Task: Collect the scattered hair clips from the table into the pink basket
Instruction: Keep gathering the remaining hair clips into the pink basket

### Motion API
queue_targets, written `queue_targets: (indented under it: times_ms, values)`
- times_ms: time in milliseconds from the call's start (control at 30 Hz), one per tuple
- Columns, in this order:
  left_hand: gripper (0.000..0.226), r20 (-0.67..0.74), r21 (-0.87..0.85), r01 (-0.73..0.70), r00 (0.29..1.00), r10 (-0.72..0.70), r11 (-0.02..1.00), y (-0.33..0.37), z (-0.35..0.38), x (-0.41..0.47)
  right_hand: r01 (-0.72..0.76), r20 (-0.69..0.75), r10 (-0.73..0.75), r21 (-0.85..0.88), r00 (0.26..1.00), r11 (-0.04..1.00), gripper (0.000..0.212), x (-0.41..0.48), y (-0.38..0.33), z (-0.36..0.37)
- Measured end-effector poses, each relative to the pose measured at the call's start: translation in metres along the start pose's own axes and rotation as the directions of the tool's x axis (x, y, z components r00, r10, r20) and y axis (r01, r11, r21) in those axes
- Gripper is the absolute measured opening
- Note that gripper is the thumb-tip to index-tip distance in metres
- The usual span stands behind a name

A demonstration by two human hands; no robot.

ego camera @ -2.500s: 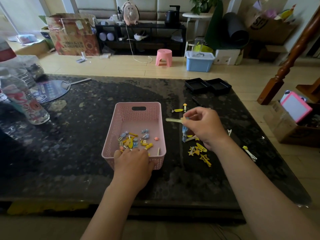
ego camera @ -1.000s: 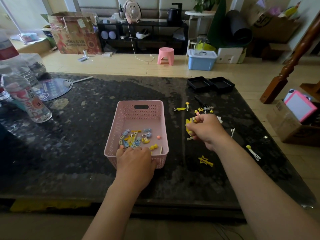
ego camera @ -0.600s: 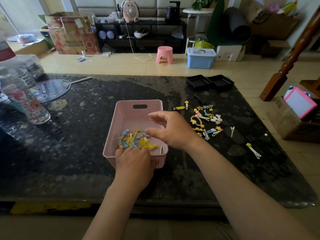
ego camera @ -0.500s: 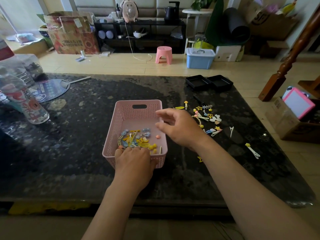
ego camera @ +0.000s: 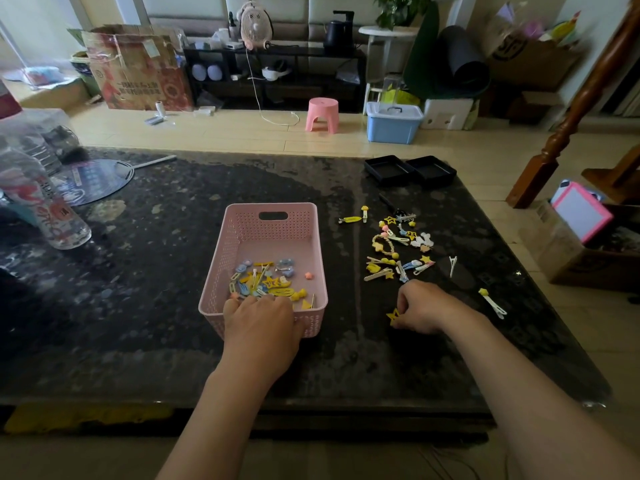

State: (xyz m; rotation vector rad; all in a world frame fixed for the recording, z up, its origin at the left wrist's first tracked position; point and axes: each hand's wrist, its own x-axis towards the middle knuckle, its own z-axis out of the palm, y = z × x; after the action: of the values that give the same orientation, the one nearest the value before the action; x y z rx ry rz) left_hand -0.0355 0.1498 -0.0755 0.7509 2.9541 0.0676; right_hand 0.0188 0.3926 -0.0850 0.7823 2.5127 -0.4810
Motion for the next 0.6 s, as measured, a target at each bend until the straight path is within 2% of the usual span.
queue_targets:
  times_ms: [133,233,333,400,467,600]
  values:
    - [0.029,0.000,0.010,0.000,1.000,0.000,1.000,0.001,0.000,0.000,0.039,-0.029,-0.035,0.138,0.999,0.990,0.007,0.001,-0.005,-0.002]
    - [0.029,-0.001,0.008,0.002,1.000,-0.002,1.000,0.000,0.000,0.001,0.158,-0.191,-0.102,0.305,0.976,0.939,0.010,-0.003,-0.021,-0.008]
    - [0.030,-0.009,0.012,0.000,1.000,0.000,1.000,0.000,0.001,0.000,0.341,-0.394,-0.159,0.451,0.905,0.825,0.012,-0.010,-0.049,-0.018]
    - [0.030,-0.020,0.021,0.000,1.000,0.000,1.000,0.000,0.002,0.000,0.442,-0.479,-0.195,0.482,0.856,0.756,0.014,-0.016,-0.069,-0.022]
    - [0.030,-0.029,0.028,0.002,1.000,-0.001,1.000,0.000,0.003,0.000,0.518,-0.525,-0.244,0.473,0.815,0.713,0.015,-0.022,-0.087,-0.023]
    - [0.029,-0.035,0.025,-0.001,0.999,0.002,1.000,0.001,0.002,0.000,0.632,-0.525,-0.370,0.513,0.766,0.581,0.021,-0.032,-0.107,-0.018]
